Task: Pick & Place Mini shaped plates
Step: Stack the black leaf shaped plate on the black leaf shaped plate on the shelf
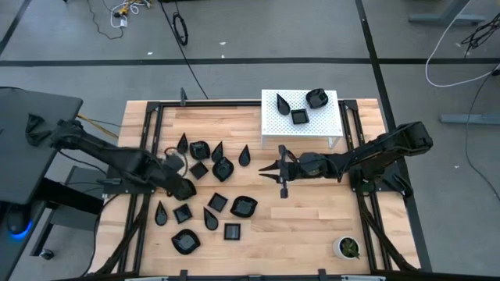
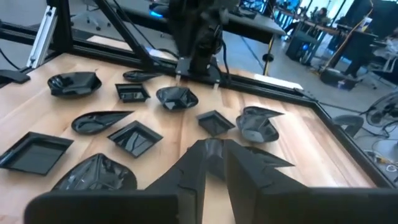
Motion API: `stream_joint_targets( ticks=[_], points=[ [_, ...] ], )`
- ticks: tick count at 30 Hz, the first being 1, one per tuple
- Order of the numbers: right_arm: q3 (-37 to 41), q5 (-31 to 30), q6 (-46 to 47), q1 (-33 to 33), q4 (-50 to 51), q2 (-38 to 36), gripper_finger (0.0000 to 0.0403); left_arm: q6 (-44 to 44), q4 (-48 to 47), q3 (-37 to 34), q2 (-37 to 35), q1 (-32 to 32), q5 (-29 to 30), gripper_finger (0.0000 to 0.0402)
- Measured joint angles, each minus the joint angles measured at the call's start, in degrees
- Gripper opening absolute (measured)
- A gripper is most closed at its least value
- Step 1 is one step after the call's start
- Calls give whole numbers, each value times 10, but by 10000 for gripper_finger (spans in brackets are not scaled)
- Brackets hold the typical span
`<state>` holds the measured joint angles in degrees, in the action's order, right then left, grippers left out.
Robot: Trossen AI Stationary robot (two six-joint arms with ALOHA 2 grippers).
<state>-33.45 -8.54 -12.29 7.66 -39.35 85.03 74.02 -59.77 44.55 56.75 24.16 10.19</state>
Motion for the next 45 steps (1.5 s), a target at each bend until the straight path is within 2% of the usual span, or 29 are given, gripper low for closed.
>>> stream_joint_targets(
  ticks=[2,6,9,15,20,25,32,39,45],
  points=[
    [0,1,-2,0,1,0,59,65,26,-30,10,14,-45,114],
    [0,6,9,1,2,0,59,163,104,-98,25,47,-83,140],
    [0,6,21,3,3,0,59,219,161,-135,29,75,-77,153],
    [0,5,28,11,4,0,59,288,150,-165,28,113,-70,174],
    [0,5,47,12,4,0,59,286,150,-199,28,107,-49,186],
    [0,4,64,12,4,0,59,278,159,-223,28,93,19,188],
    [0,4,74,12,4,0,59,209,149,-225,28,61,92,188],
    [0,4,90,12,4,0,59,168,131,-225,14,23,70,188],
    [0,4,89,12,3,0,59,154,131,-224,-51,24,58,188]
  ],
)
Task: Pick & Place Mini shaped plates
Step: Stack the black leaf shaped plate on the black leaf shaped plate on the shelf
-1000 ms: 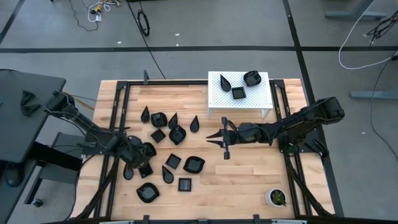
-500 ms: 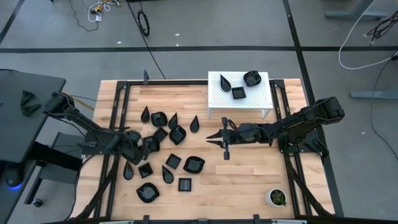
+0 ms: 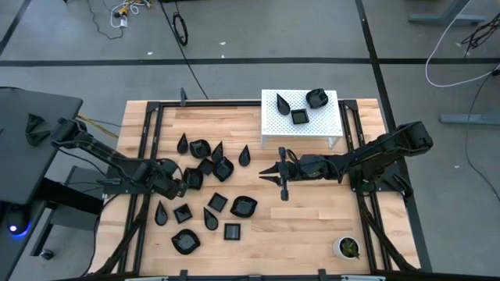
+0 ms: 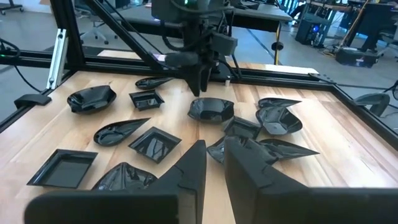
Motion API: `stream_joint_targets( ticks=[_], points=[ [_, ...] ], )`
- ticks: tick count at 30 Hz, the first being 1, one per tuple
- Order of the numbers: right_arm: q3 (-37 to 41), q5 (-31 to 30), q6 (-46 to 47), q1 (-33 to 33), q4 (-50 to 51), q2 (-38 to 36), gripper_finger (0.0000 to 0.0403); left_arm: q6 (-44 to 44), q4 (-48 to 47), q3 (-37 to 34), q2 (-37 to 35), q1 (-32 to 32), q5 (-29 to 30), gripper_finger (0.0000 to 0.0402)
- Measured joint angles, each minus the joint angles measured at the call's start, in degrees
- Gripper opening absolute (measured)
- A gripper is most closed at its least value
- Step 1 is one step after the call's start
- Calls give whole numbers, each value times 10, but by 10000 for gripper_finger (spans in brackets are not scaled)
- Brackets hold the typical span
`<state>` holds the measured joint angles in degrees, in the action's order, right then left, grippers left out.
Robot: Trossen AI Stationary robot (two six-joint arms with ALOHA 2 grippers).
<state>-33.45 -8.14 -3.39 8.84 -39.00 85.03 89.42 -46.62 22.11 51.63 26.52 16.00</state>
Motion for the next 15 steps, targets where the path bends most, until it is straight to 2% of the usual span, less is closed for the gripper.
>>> stream_joint_targets(
  ticks=[4,7,10,15],
  points=[
    [0,0,8,0,0,0,59,0,0,0,-57,0,0,188],
    [0,0,14,0,0,0,59,7,2,0,-81,-4,52,188],
    [0,0,12,0,0,0,59,31,2,0,-81,-18,78,188],
    [0,0,10,0,0,0,59,33,4,0,-47,-57,72,188]
  ],
)
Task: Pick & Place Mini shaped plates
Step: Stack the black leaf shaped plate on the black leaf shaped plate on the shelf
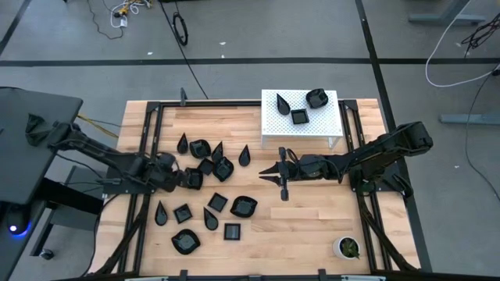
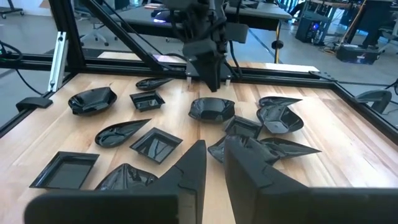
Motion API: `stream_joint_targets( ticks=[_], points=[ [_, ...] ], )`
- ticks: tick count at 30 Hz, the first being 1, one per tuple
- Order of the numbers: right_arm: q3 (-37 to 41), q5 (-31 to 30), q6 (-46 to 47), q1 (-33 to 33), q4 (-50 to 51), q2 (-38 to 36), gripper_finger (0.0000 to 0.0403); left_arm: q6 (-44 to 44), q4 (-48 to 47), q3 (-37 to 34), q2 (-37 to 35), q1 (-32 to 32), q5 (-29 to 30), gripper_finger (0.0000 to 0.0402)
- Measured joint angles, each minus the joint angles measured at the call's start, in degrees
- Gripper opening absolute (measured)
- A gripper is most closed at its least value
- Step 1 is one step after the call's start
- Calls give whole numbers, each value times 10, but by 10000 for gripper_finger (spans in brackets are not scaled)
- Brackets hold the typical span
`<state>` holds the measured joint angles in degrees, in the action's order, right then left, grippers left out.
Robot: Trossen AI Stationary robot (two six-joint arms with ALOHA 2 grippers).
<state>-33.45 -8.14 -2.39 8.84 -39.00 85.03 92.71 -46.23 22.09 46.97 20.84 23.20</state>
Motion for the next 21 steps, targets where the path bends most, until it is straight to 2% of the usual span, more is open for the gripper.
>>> stream_joint_targets(
  ticks=[8,21],
  points=[
    [0,0,0,0,2,0,59,-26,62,0,70,-36,-14,173],
    [0,0,3,0,10,0,59,-41,79,0,123,-53,-39,62]
  ],
)
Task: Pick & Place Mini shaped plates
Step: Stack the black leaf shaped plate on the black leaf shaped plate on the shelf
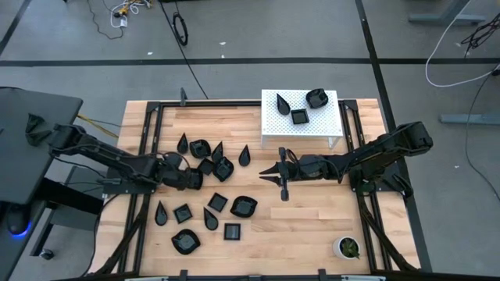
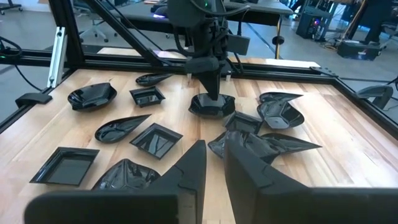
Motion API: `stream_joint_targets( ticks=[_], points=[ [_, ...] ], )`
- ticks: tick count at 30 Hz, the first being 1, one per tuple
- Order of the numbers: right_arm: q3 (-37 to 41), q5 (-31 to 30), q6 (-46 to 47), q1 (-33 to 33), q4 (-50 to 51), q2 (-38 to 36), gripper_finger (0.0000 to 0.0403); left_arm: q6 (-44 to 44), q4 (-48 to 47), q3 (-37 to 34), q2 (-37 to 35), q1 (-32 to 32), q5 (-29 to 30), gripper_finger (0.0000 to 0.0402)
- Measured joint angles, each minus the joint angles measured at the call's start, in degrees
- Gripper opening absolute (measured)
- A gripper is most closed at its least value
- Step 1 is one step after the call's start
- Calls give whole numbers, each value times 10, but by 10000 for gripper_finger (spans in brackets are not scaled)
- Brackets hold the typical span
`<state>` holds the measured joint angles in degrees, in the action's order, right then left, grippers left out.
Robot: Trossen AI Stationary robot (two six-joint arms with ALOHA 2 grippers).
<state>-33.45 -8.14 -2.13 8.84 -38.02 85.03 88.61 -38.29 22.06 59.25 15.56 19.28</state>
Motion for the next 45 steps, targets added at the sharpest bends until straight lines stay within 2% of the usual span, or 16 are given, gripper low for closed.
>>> stream_joint_targets(
  ticks=[5,8,13,17,22,27,31,37,45],
  points=[
    [0,0,0,0,0,0,59,-27,-1,0,-4,0,-2,20],
    [0,0,0,0,0,0,59,-41,-33,13,-16,0,0,6],
    [0,0,0,0,-4,0,59,-83,-132,87,-36,0,18,10],
    [0,0,38,-4,-33,0,59,-169,-106,162,-28,0,60,5],
    [-36,0,90,-23,-26,0,60,-305,21,222,33,-4,126,4],
    [-147,-2,90,-28,184,0,84,-414,119,274,142,-22,138,5],
    [-212,-27,92,-28,318,0,124,-460,121,330,226,-30,162,4],
    [-201,-48,88,-28,328,0,168,-503,125,403,306,-30,193,10],
    [-141,-64,87,-28,270,1,161,-537,153,434,335,-18,194,7]
  ],
)
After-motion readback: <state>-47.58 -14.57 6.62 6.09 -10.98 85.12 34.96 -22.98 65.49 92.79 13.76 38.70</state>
